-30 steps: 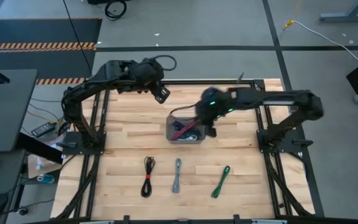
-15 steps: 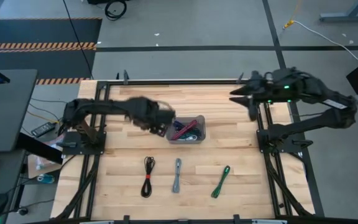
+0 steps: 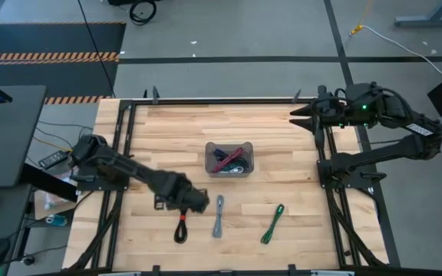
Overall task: Pick and place USB-C Cables
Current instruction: Put the black charger cable into the black bin
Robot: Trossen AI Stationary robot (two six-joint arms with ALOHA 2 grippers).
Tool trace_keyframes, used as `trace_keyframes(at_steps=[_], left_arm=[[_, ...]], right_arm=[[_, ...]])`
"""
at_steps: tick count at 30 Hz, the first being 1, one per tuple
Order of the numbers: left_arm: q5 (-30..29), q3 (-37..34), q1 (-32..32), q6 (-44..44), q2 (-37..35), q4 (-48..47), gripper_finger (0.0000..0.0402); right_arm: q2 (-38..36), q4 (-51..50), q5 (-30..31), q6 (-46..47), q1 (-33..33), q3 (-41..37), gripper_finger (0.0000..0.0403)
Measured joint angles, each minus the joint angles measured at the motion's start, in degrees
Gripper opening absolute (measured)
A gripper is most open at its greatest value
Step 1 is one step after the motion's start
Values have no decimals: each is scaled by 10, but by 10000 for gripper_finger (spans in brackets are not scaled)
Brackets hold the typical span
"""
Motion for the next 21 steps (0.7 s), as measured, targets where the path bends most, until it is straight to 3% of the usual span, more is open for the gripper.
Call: trace_keyframes(at_steps=[9, 16, 18, 21], left_arm=[[-12, 0, -26, 14, 4, -57, 172], [-126, 0, -23, 17, 27, -47, 173], [-124, 0, -20, 17, 30, -47, 173], [-75, 0, -15, 19, 41, -47, 174]], right_arm=[[12, -3, -2, -17, 0, 0, 123], [12, -3, -3, -16, 0, 0, 122], [12, -3, -3, -16, 0, 0, 123], [12, -3, -3, -16, 0, 0, 123]])
